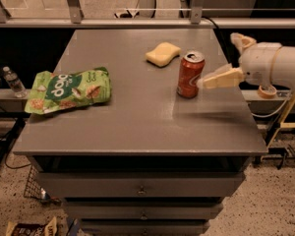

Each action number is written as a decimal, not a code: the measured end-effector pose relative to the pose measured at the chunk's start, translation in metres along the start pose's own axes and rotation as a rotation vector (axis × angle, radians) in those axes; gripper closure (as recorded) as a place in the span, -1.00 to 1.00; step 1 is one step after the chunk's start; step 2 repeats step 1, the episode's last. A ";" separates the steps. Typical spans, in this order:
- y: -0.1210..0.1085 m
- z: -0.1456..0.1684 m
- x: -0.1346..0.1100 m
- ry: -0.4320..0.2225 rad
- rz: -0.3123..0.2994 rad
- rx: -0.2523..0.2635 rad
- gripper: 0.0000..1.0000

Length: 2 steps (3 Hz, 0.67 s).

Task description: Place coke can upright

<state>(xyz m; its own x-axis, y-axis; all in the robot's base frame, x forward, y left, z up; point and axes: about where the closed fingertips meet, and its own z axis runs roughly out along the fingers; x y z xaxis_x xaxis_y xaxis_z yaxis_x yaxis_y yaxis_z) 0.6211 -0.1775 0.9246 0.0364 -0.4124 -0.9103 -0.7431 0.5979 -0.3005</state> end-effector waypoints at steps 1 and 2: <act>-0.023 -0.038 -0.009 0.122 -0.069 0.090 -1.00; -0.023 -0.038 -0.009 0.122 -0.069 0.090 -1.00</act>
Offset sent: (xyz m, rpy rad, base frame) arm 0.0000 0.0000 0.0000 0.0000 0.0000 0.0000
